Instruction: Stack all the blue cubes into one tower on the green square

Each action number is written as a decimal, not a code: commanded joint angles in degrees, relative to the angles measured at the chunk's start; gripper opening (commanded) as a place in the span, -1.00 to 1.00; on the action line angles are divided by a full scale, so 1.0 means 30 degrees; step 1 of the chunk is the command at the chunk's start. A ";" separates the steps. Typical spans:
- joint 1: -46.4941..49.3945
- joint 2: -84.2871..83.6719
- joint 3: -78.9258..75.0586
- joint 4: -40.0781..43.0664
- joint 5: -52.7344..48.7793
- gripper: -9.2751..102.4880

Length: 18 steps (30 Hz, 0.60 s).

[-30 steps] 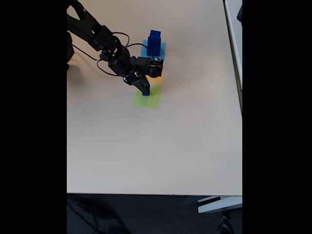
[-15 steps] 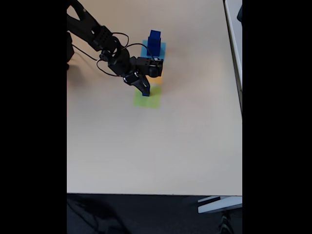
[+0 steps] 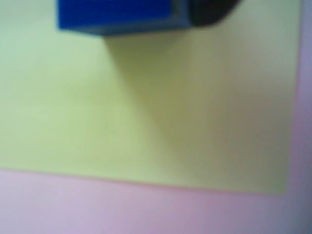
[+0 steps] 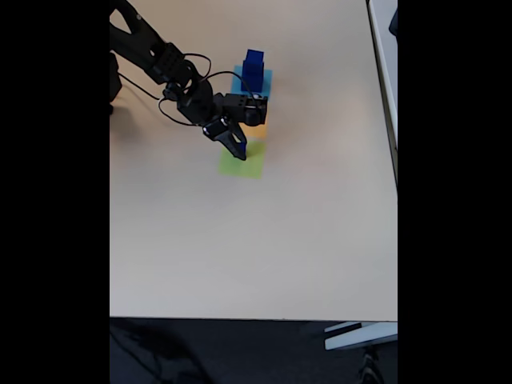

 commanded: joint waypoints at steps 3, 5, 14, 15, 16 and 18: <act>-0.0410 0.1934 -0.0938 0.0615 -0.0762 -0.44; -0.0469 0.2373 -0.1904 0.2051 -0.0967 -0.44; -0.0791 0.4717 -0.7793 1.0195 -0.2285 -0.44; -0.0938 0.5010 -0.8584 1.0957 -0.2432 -0.44; -0.1113 0.5244 -0.9521 1.1982 -0.2402 -0.45; -0.1582 0.5537 -1.1162 1.3506 -0.2344 -0.45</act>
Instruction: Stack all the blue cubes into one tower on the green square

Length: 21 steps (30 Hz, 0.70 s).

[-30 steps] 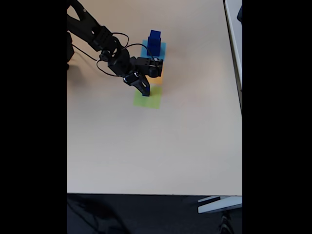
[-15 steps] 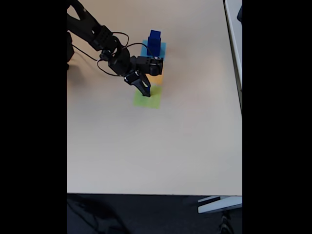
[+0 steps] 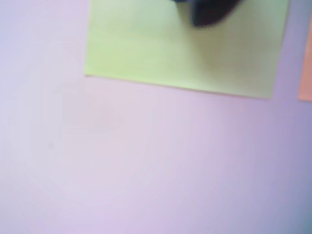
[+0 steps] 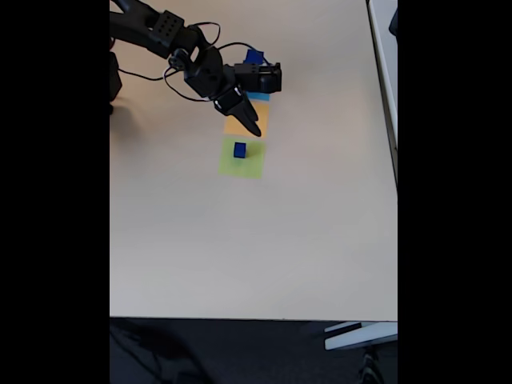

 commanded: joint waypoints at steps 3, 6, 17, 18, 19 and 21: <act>-0.1406 0.2168 -0.4160 0.2900 0.0439 -0.44; -0.2168 0.2490 -0.4131 0.3721 0.1904 -0.44; -0.4189 0.2021 -0.2109 0.2754 0.4658 -0.45; -0.4189 0.2021 -0.1582 0.2285 0.4629 -0.45; -0.4160 0.2021 -0.1143 0.1904 0.4600 -0.45; -0.4102 0.1992 -0.0439 0.1172 0.4307 -0.46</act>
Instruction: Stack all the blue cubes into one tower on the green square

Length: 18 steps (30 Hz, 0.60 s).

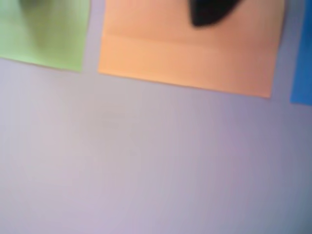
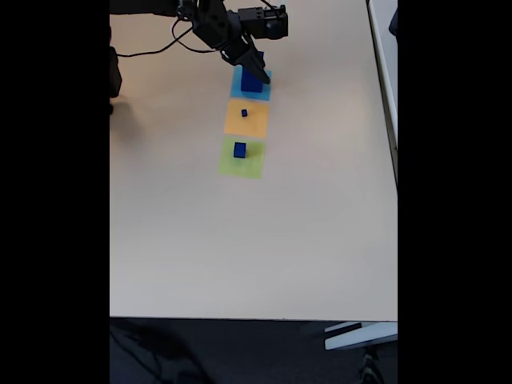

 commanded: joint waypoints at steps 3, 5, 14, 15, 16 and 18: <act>-0.0176 0.0615 0.1436 -0.2227 -0.0322 -0.46; -0.0176 0.0645 0.2490 -0.3164 -0.0322 -0.46; -0.0586 0.0586 0.6797 -0.7881 0.0176 -0.47; -0.0645 0.0586 0.7148 -0.8262 0.0293 -0.47; -0.0703 0.0586 0.7559 -0.8730 0.0293 -0.47; -0.0791 0.0586 0.8291 -0.9551 0.0410 -0.47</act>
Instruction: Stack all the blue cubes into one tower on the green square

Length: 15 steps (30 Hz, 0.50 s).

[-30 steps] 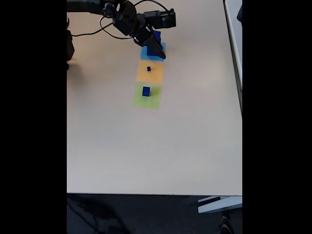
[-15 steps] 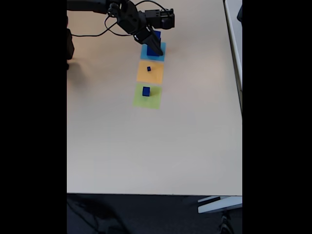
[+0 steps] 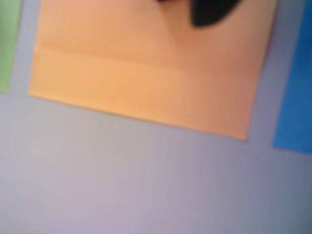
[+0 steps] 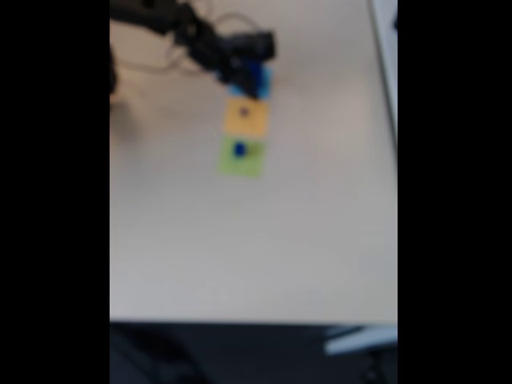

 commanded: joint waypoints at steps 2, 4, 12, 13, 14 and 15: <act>-0.0146 0.0498 0.1084 -0.2344 0.0293 -0.47; -0.0146 0.0322 0.1758 -0.3281 0.0322 -0.47; -0.0088 -0.0234 0.3721 -0.6211 0.0205 -0.48; -0.0088 -0.0322 0.3926 -0.6475 0.0205 -0.48; -0.0088 -0.0410 0.4131 -0.6826 0.0205 -0.48; -0.0059 -0.0557 0.4248 -0.7090 0.0205 -0.48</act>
